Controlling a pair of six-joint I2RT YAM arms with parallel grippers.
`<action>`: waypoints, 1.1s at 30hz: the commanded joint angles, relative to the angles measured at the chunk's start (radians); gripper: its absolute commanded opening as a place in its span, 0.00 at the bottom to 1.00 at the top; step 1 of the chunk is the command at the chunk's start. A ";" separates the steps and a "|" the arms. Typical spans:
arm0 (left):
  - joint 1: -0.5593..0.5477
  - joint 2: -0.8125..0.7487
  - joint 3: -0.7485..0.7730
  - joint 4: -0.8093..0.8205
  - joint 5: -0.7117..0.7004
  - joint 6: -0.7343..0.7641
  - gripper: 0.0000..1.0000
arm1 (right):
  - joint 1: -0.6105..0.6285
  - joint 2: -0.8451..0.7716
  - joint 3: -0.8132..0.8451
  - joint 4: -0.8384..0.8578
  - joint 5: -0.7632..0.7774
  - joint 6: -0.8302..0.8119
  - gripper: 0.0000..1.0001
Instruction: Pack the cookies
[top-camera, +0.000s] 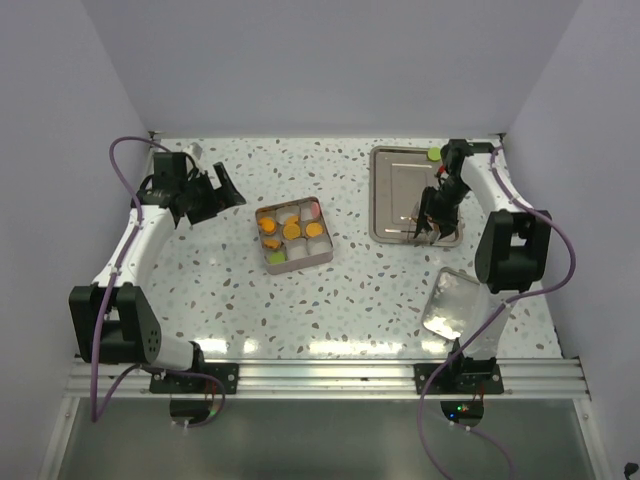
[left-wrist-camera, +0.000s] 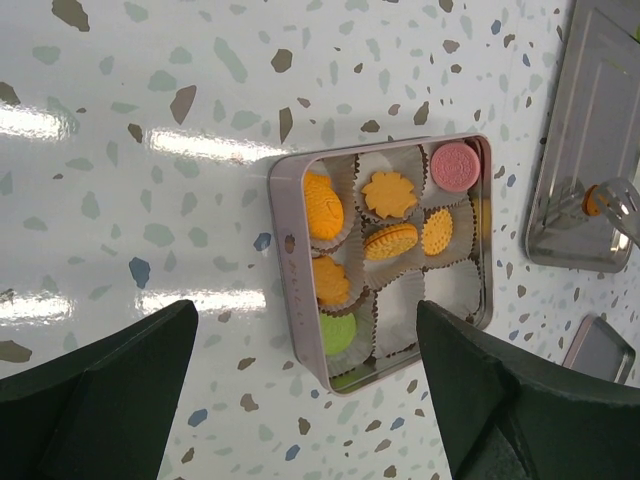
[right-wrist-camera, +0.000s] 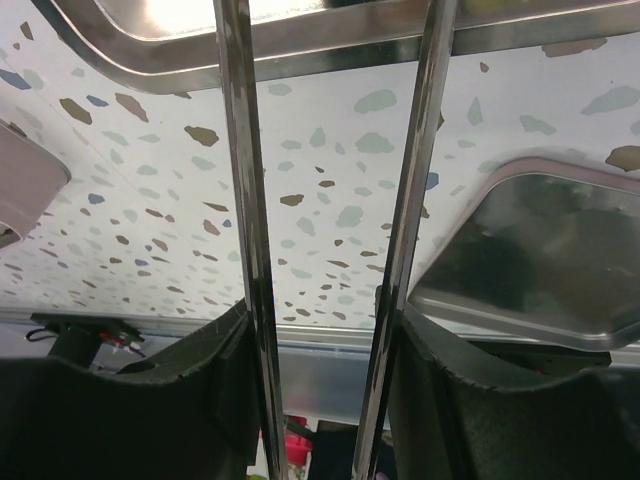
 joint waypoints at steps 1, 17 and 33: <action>-0.001 -0.002 0.034 0.028 -0.012 0.026 0.96 | 0.001 0.007 0.011 0.003 -0.011 -0.020 0.48; -0.002 0.006 0.031 0.047 -0.007 0.017 0.96 | 0.005 -0.026 -0.030 -0.020 -0.069 -0.029 0.44; -0.002 -0.006 0.034 0.041 -0.001 0.017 0.96 | 0.007 -0.070 0.094 -0.093 -0.101 -0.023 0.38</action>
